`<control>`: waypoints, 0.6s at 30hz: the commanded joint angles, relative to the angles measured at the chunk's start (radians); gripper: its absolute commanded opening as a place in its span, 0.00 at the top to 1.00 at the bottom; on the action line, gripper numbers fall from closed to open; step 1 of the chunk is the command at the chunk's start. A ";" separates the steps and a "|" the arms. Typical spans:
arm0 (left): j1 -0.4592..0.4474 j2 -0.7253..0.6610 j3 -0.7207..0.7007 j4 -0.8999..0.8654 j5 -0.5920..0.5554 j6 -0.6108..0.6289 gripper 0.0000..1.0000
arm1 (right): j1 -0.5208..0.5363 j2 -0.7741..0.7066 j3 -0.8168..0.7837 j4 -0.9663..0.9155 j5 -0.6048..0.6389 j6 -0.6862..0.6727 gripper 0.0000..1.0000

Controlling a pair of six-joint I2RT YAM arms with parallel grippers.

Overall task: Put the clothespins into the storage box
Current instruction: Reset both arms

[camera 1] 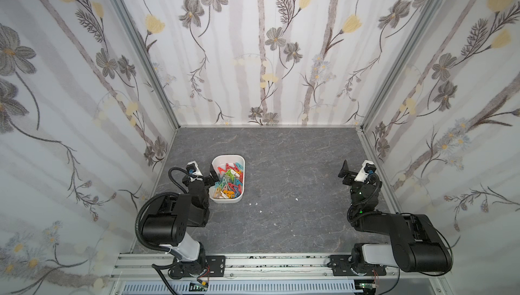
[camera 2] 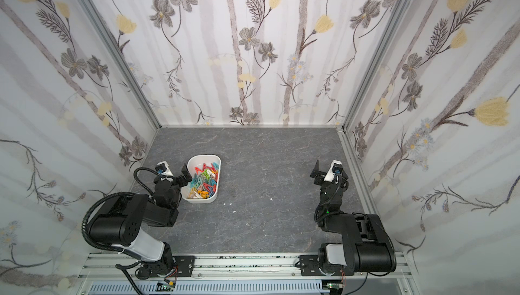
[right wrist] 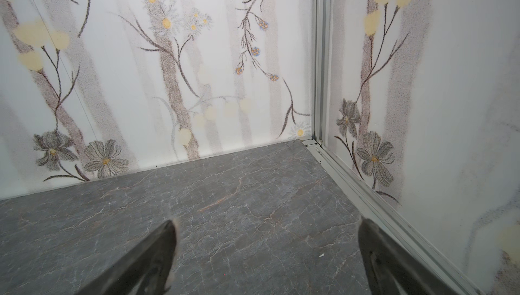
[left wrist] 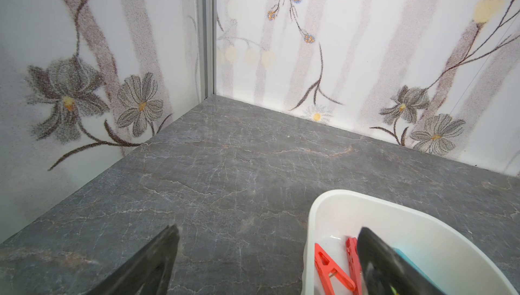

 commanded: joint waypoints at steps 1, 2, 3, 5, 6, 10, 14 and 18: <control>0.000 0.002 0.006 0.031 -0.019 0.017 0.00 | 0.001 0.003 0.007 0.022 0.009 -0.018 0.00; -0.001 0.004 0.006 0.030 -0.019 0.018 0.00 | 0.001 0.004 0.008 0.023 0.009 -0.018 0.00; -0.001 0.004 0.007 0.030 -0.020 0.018 0.00 | 0.001 0.003 0.008 0.024 0.009 -0.018 0.00; -0.001 0.004 0.007 0.029 -0.019 0.018 0.00 | 0.001 0.002 0.007 0.024 0.009 -0.018 0.00; -0.002 0.004 0.008 0.026 -0.020 0.021 0.00 | 0.001 0.004 0.006 0.023 0.008 -0.018 0.00; -0.003 0.004 0.009 0.025 -0.023 0.022 0.00 | 0.001 0.002 0.006 0.024 0.008 -0.019 0.00; -0.003 0.004 0.009 0.026 -0.023 0.023 0.00 | 0.001 0.002 0.007 0.025 0.009 -0.018 0.00; -0.005 0.004 0.009 0.026 -0.023 0.023 0.00 | 0.002 0.003 0.007 0.023 0.008 -0.018 0.00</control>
